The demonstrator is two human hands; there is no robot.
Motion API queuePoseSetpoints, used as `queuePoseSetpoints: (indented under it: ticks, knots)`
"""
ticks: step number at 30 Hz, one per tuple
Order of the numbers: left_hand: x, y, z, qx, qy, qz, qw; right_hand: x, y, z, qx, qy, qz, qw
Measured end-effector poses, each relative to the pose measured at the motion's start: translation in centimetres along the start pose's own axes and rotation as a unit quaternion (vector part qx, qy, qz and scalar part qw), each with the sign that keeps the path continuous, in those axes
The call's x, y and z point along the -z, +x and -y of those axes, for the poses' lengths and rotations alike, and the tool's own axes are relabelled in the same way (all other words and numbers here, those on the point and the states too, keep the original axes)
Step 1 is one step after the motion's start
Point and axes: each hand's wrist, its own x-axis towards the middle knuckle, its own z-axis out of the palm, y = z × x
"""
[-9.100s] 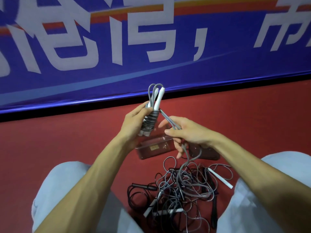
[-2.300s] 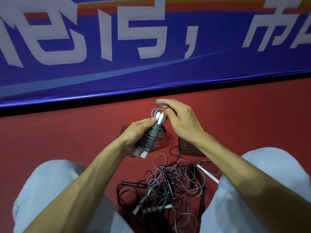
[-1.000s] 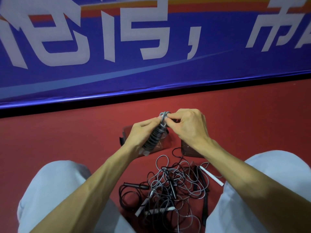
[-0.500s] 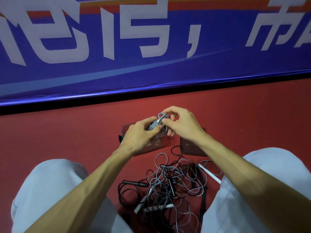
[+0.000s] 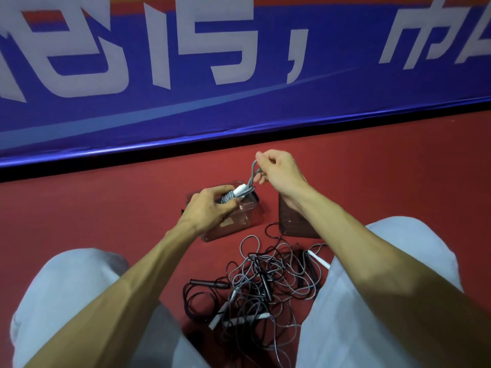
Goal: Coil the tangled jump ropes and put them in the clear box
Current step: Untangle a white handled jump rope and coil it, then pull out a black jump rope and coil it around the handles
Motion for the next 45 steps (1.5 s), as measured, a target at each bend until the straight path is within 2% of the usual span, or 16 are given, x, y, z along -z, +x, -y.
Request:
queuePoseSetpoints:
  ticks: [4,8,14,17,22,27,30,35,38,45]
  knots:
    - [0.2,-0.1,0.3,0.007,-0.124,0.019,0.992,-0.2,0.2,0.4,-0.048,0.173,-0.035,0.983]
    - [0.8,-1.0,0.5,-0.001,-0.195,0.046,0.98,-1.5,0.7,0.5,-0.126,0.336,-0.058,0.932]
    - [3.2,-0.9,3.5,0.047,-0.207,0.112,0.971,-5.6,2.5,0.2,-0.179,0.37,-0.047,0.91]
    - [3.5,-0.6,6.2,0.097,-0.214,0.101,0.967,-8.9,3.7,-1.1,-0.2,0.361,-0.038,0.91]
    - [1.6,-1.8,13.1,0.198,-0.262,0.068,0.942,-15.0,4.9,-5.1,-0.236,0.275,0.032,0.932]
    - [-1.9,-3.7,20.7,0.31,-0.25,0.037,0.917,-20.5,4.9,-11.4,-0.247,0.104,0.149,0.952]
    - [-3.9,-5.1,24.9,0.372,-0.232,0.012,0.899,-22.9,4.7,-16.0,-0.243,0.011,0.202,0.949]
    - [-7.7,-7.1,31.8,0.432,-0.08,0.014,0.898,-25.7,3.7,-23.6,-0.216,-0.168,0.28,0.92]
    - [-9.5,-8.3,34.3,0.46,-0.038,0.036,0.887,-26.9,3.3,-27.5,-0.19,-0.266,0.304,0.895]
    - [-12.3,-9.6,35.3,0.48,0.055,0.012,0.875,-28.7,1.0,-33.1,-0.128,-0.422,0.386,0.81]
